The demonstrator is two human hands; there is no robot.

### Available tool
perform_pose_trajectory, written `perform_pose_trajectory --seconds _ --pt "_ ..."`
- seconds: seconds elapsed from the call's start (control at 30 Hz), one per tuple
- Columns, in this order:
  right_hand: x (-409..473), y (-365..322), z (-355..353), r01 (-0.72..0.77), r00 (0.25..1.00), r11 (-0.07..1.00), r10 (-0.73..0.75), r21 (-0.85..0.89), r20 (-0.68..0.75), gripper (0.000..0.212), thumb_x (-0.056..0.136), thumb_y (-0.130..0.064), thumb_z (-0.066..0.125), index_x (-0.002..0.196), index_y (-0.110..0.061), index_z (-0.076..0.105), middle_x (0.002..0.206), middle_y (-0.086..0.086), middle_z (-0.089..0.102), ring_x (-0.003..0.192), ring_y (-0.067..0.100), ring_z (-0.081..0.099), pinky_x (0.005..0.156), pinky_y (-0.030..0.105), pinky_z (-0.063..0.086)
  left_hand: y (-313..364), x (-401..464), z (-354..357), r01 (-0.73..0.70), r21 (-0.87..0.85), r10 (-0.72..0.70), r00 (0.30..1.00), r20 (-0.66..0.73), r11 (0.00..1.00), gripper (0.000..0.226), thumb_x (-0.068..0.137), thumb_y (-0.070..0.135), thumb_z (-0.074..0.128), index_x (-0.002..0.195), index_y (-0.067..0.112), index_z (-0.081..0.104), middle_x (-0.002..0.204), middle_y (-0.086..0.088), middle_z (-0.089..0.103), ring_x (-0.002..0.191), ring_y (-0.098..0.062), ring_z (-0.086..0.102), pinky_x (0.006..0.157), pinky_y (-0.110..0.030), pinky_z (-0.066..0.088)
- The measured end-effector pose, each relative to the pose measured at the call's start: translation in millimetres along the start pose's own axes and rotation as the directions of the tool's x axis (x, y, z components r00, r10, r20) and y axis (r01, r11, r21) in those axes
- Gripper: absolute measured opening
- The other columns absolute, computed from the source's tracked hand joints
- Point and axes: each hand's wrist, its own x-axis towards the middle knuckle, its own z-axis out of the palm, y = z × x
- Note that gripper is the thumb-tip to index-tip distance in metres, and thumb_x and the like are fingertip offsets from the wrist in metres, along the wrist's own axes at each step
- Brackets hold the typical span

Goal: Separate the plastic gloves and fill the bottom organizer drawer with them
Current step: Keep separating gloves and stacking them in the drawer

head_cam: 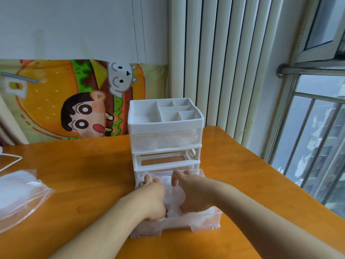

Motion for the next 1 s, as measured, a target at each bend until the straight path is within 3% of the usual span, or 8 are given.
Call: perform_pose_trajectory --seconds 0.07,0.17,0.3,0.43,0.57,0.67,0.87,1.0 --pt "-2 1 1 0.044 0.997 0.999 -0.042 0.03 -0.069 0.07 0.085 -0.014 0.082 0.138 -0.029 0.04 0.138 0.003 0.043 0.105 0.023 0.051 0.069 0.023 0.05 0 -1 0 -0.002 -0.029 0.001 1.0 -0.015 1.0 0.089 0.099 0.015 0.059 0.164 0.011 -0.002 0.17 -0.007 -0.008 0.144 -0.032 0.037 0.105 -0.035 0.051" --pt "-10 4 -1 0.113 0.983 0.994 -0.111 0.008 -0.149 0.045 0.083 -0.021 0.083 0.121 -0.029 0.06 0.128 -0.003 0.047 0.11 0.019 0.046 0.082 0.026 0.052 0 -2 0 0.008 -0.035 -0.008 1.0 -0.023 0.999 0.09 0.098 0.013 0.059 0.164 0.011 -0.002 0.17 -0.006 -0.009 0.141 -0.032 0.04 0.104 -0.035 0.053" --pt "-13 11 1 0.27 0.951 0.956 -0.247 0.112 -0.184 0.014 0.086 -0.016 0.071 0.097 -0.018 0.079 0.094 -0.007 0.072 0.089 0.016 0.063 0.076 0.029 0.056 1 0 2 0.018 -0.005 -0.018 0.999 -0.031 1.0 0.089 0.094 0.006 0.058 0.164 0.01 0.004 0.168 -0.008 -0.001 0.141 -0.032 0.038 0.102 -0.034 0.053" --pt "-12 11 -4 0.234 0.972 0.906 -0.211 0.352 -0.104 0.024 0.089 -0.011 0.061 0.094 -0.016 0.084 0.084 -0.008 0.078 0.076 0.002 0.066 0.075 0.021 0.053 1 2 3 0.03 0.001 -0.03 0.999 -0.024 1.0 0.091 0.089 -0.003 0.056 0.163 0.009 0.006 0.165 -0.01 0.004 0.138 -0.032 0.04 0.094 -0.031 0.055" --pt "-10 12 -9 0.264 0.965 0.886 -0.244 0.381 -0.1 0.016 0.096 -0.019 0.069 0.099 -0.013 0.083 0.081 -0.004 0.078 0.074 0.004 0.068 0.07 0.015 0.049 1 1 2 0.017 -0.005 -0.017 1.0 -0.023 1.0 0.091 0.09 0.003 0.059 0.164 0.01 0.006 0.167 -0.009 0.004 0.136 -0.032 0.043 0.094 -0.032 0.055" --pt "-16 15 -18 0.241 0.969 0.863 -0.242 0.445 -0.054 0.017 0.095 -0.008 0.068 0.104 -0.008 0.083 0.086 -0.004 0.08 0.083 0.009 0.074 0.072 0.013 0.051 1 1 3 0.013 -0.005 -0.013 1.0 -0.025 1.0 0.09 0.091 0.006 0.06 0.163 0.01 0.007 0.166 -0.009 0.007 0.137 -0.03 0.041 0.097 -0.033 0.055" --pt "-15 5 -6 0.304 0.952 0.94 -0.303 0.156 -0.03 0.018 0.093 -0.018 0.068 0.098 -0.015 0.085 0.097 0.001 0.08 0.091 0.021 0.071 0.088 0.042 0.061 1 4 3 0.009 -0.007 -0.01 0.999 -0.049 1.0 0.089 0.09 0.002 0.059 0.163 0.009 0.008 0.166 -0.009 0.006 0.138 -0.032 0.041 0.09 -0.03 0.053" --pt "-17 -3 -2 0.313 0.95 0.944 -0.309 0.102 -0.05 0.022 0.095 -0.014 0.065 0.101 -0.02 0.085 0.093 -0.009 0.08 0.086 0.014 0.071 0.08 0.028 0.058 1 3 3 0.006 -0.001 -0.006 0.999 -0.049 1.0 0.092 0.088 -0.002 0.058 0.163 0.01 0.007 0.167 -0.009 0.004 0.14 -0.033 0.041 0.096 -0.032 0.053"
